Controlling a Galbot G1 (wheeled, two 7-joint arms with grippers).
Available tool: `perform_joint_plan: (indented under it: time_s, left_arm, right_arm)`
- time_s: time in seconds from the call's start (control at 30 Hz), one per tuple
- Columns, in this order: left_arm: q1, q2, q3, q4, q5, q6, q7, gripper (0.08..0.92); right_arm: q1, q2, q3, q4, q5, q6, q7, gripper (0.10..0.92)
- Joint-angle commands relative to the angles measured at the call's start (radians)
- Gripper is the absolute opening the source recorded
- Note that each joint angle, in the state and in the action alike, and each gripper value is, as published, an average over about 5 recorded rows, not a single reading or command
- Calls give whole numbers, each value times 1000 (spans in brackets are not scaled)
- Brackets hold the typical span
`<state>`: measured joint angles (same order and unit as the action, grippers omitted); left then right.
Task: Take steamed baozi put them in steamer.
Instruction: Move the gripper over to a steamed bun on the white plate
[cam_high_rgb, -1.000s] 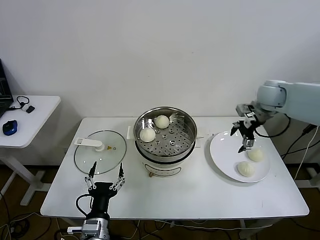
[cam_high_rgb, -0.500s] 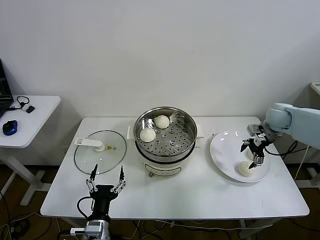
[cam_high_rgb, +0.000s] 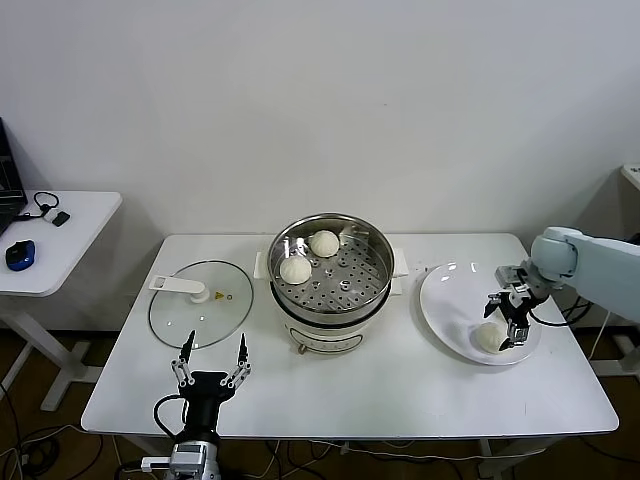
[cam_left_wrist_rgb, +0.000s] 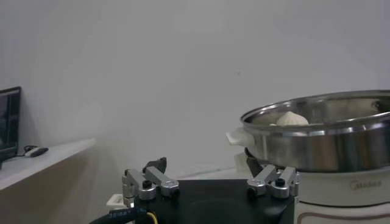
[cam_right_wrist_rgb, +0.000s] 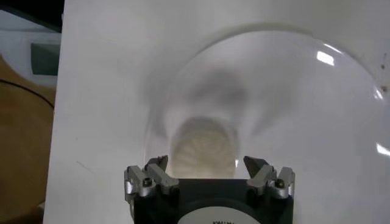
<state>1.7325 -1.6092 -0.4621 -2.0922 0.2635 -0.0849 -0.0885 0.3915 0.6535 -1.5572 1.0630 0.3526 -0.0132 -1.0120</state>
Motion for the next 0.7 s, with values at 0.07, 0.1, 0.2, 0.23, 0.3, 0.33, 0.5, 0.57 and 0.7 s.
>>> perform_joint_plan:
  time_s: [0.07,0.1,0.2,0.23,0.3,0.33,0.5,0.57,0.7]
  left_arm:
    - [0,-49,0,0,1,1,0,823]
    - [0,-49,0,0,1,0,0,823]
    - [-1,-49,0,-1,2,1,-1,823]
    - [-1,-49,0,-2,2,1,-1,823]
    - [0,-49,1,-4,2,1,-1,823]
    - [0,-49,2,-5,3,1,-1,823]
    - [-2,-49,3,-5,3,1,0,823]
    - [-2,-49,3,-5,3,1,0,823]
    - [-2,-49,2,-6,3,1,0,823]
  right_arm:
    - [-68,6,55,-39,-31,3,-1,823]
    - [-69,7,55,-41,-31,3,-1,823]
    - [-69,10,56,-47,-36,2,-1,823]
    - [-69,11,56,-48,-37,2,-1,823]
    - [-68,12,56,-50,-39,2,-2,821]
    - [-67,13,56,-50,-39,2,-2,815]
    - [-53,14,46,-41,-37,1,-4,718]
    - [-42,14,38,-35,-35,0,-4,658]
    - [4,12,4,-2,-23,-1,-3,597]
